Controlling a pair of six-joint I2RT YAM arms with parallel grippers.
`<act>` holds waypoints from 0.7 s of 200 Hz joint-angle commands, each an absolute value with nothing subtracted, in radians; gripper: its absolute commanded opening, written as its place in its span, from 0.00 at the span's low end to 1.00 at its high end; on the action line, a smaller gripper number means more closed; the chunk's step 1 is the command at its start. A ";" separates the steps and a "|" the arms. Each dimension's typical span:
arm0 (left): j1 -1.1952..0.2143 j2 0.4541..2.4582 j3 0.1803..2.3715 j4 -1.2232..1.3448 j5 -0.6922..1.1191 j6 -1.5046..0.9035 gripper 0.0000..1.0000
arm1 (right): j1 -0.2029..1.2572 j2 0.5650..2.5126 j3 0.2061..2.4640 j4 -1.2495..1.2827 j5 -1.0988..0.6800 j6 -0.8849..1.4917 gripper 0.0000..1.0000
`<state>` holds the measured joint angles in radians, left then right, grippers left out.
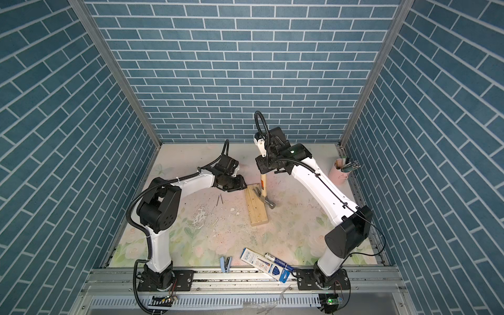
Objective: Use a claw hammer to pull out a nail
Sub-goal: Remove the nail from the mounting plate.
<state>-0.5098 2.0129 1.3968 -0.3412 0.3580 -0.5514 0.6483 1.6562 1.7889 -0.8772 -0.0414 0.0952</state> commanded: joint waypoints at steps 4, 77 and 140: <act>-0.506 2.026 1.413 -0.337 0.360 -0.565 0.47 | 0.658 1.657 1.842 -0.842 -0.039 0.062 0.00; -0.506 2.020 1.341 -0.307 0.370 -0.571 0.47 | 0.667 1.678 1.854 -0.850 -0.042 0.054 0.00; -0.507 2.019 1.295 -0.286 0.372 -0.587 0.46 | 0.676 1.728 1.896 -0.860 -0.041 0.043 0.00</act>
